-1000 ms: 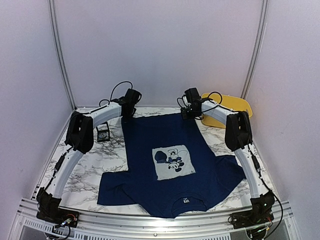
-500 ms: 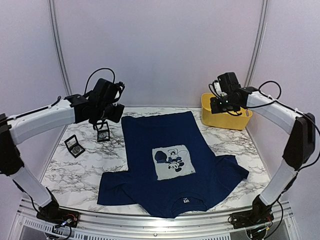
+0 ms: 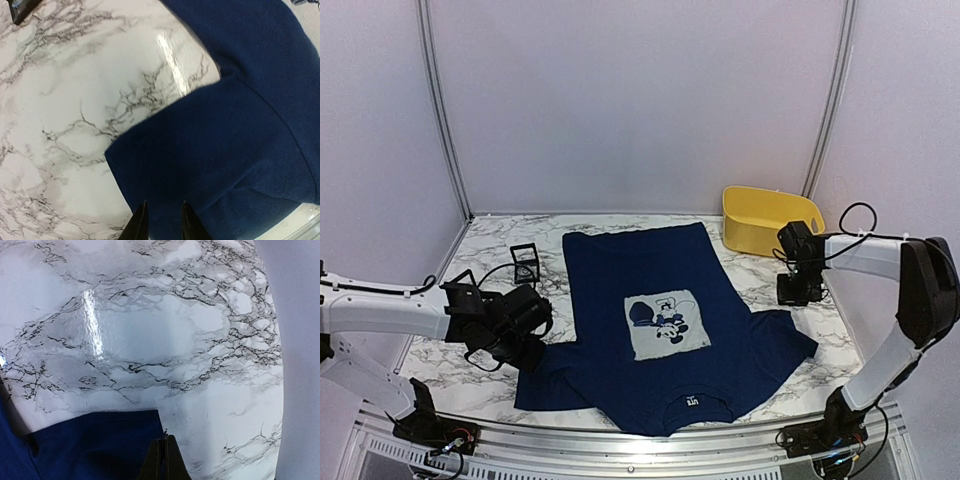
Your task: Pin the brooch onto the clothing
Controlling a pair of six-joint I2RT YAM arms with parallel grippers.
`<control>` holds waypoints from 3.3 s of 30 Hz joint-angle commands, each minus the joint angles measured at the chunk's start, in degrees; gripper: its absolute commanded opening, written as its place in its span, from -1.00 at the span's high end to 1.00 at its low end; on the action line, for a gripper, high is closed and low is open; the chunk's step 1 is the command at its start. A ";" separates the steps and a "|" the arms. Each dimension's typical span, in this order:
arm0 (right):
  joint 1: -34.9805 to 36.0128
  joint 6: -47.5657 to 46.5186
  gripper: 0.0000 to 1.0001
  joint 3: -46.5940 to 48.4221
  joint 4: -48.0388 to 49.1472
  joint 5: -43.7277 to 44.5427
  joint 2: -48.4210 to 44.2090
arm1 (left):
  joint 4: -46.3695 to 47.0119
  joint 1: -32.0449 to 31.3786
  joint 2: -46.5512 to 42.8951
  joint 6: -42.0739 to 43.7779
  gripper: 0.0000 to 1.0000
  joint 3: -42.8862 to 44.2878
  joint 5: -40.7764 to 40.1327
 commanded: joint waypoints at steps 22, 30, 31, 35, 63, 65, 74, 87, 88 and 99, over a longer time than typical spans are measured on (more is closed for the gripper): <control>-5.43 1.43 1.00 -1.05 12.96 -0.72 11.84 | -2.20 -2.59 6.10 -12.38 0.52 -8.95 3.55; -5.75 -1.46 1.00 4.87 12.05 2.46 17.28 | -2.68 -2.68 6.57 -12.51 0.52 -8.63 3.47; -5.75 -1.52 1.00 5.14 11.63 2.36 17.03 | -2.84 -2.68 6.18 -12.43 0.52 -8.49 3.64; -5.24 -3.27 1.00 6.37 8.30 2.41 14.00 | -3.11 -2.77 1.47 -8.54 0.42 -5.57 4.21; 60.83 0.59 1.00 -8.02 22.33 -28.95 5.78 | 12.33 15.08 54.65 23.67 0.17 53.27 -11.10; 62.69 0.33 1.00 -7.68 20.42 -29.93 5.70 | 11.87 15.08 56.74 23.83 0.17 54.86 -12.30; 65.70 -2.54 1.00 -3.76 15.11 -33.87 4.42 | 11.48 15.87 57.70 25.96 0.16 57.34 -14.24; 52.00 -7.36 -0.06 7.99 19.94 -20.96 -4.67 | 19.99 16.43 29.29 18.51 -0.88 35.52 -12.82; 49.98 -7.12 -0.27 7.81 21.96 -20.41 -5.27 | 20.16 17.37 26.25 15.67 -0.96 31.85 -12.90; 43.17 -8.06 -0.69 7.56 29.63 -20.20 -1.91 | 20.76 31.28 29.55 9.22 -0.61 23.53 -4.98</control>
